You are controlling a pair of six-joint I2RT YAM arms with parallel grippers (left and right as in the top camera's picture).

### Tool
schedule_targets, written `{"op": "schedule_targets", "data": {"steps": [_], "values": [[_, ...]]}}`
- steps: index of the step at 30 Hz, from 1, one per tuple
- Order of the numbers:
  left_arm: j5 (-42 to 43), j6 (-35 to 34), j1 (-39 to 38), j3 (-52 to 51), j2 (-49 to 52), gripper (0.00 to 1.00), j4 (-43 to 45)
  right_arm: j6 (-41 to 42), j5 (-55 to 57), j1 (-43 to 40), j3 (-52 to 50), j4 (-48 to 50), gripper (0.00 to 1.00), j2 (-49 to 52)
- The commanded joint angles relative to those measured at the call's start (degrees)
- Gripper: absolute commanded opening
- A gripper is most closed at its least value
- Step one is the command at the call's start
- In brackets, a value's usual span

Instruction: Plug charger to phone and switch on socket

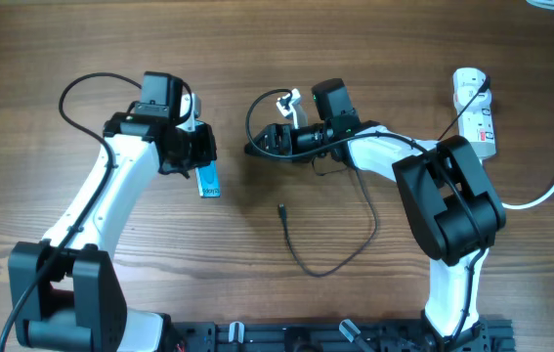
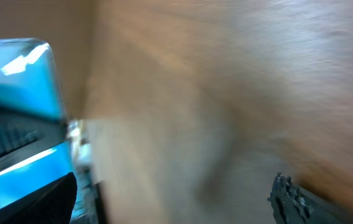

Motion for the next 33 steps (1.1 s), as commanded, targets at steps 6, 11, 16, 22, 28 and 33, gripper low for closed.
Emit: {"op": "schedule_targets", "data": {"steps": [6, 11, 16, 22, 28, 33], "values": [[-9.64, -5.4, -6.49, -0.22, 4.31, 0.04, 0.0, -4.63, 13.11, -1.01, 0.24, -5.38, 1.0, 0.33], [-10.78, -5.42, -8.59, -0.22, 8.11, 0.04, 0.02, -6.21, 15.37, -2.4, 0.33, -8.44, 1.0, 0.09], [-12.83, -7.26, -9.38, -0.22, 10.38, 0.04, 0.02, -8.22, 21.86, -3.8, 0.35, -11.45, 1.0, -0.04], [-12.81, -8.17, -9.4, -0.26, 12.72, 0.04, -0.09, -9.05, 29.05, -4.42, 0.35, -13.62, 1.0, -0.07], [-12.81, -8.2, -9.4, -0.26, 12.92, 0.1, -0.09, -9.07, 30.08, -4.42, 0.35, -13.7, 1.0, -0.07], [-12.79, -8.2, -9.4, -0.26, 12.92, 0.11, -0.04, -9.05, 30.08, -4.42, 0.35, -13.73, 1.0, -0.07]]}}
